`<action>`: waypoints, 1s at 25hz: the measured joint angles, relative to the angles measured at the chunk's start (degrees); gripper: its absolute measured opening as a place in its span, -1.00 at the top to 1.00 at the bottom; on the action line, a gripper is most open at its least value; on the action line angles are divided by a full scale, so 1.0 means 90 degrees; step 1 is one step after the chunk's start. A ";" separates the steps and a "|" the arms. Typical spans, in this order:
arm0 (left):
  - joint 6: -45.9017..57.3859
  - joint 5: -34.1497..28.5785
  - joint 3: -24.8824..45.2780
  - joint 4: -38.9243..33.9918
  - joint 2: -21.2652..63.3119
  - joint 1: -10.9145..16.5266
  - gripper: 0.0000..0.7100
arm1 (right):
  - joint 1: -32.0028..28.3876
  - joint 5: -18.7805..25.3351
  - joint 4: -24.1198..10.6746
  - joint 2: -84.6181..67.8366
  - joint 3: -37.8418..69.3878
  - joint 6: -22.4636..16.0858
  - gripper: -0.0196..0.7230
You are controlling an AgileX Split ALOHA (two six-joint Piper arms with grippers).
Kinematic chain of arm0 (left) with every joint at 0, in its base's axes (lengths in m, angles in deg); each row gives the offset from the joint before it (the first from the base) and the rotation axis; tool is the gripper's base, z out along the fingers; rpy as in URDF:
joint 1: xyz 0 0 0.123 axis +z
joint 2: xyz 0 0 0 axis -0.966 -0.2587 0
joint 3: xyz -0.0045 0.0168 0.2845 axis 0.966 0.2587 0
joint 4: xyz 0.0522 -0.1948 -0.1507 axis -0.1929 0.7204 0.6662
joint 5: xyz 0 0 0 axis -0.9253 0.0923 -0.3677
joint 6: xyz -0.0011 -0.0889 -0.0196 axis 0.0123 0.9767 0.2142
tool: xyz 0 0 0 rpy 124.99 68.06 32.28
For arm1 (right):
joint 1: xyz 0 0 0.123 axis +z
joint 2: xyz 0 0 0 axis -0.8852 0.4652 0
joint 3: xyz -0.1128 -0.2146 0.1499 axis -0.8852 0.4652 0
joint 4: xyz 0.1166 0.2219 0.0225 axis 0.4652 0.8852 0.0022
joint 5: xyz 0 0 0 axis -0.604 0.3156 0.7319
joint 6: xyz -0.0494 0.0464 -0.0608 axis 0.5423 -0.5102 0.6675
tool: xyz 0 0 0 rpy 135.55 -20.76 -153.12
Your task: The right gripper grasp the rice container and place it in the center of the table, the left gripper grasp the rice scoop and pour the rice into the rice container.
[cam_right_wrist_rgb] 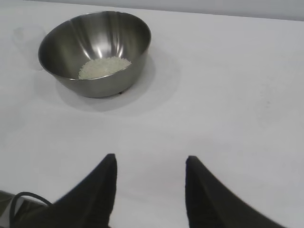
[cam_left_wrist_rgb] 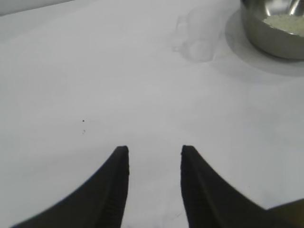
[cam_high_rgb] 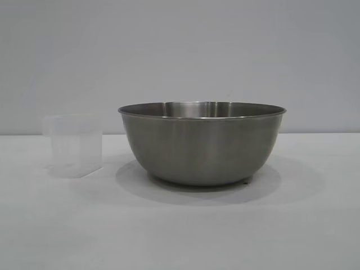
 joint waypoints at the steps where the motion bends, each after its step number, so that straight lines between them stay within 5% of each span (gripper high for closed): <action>1: 0.0019 0.0000 0.0000 0.0000 0.0000 0.0000 0.33 | 0.0000 0.0000 0.0000 0.0000 0.0000 0.0000 0.19; 25: 0.0114 0.0000 0.0000 0.0000 0.0000 0.0000 0.33 | 0.0000 0.0000 0.0022 0.0000 0.0000 0.0014 0.19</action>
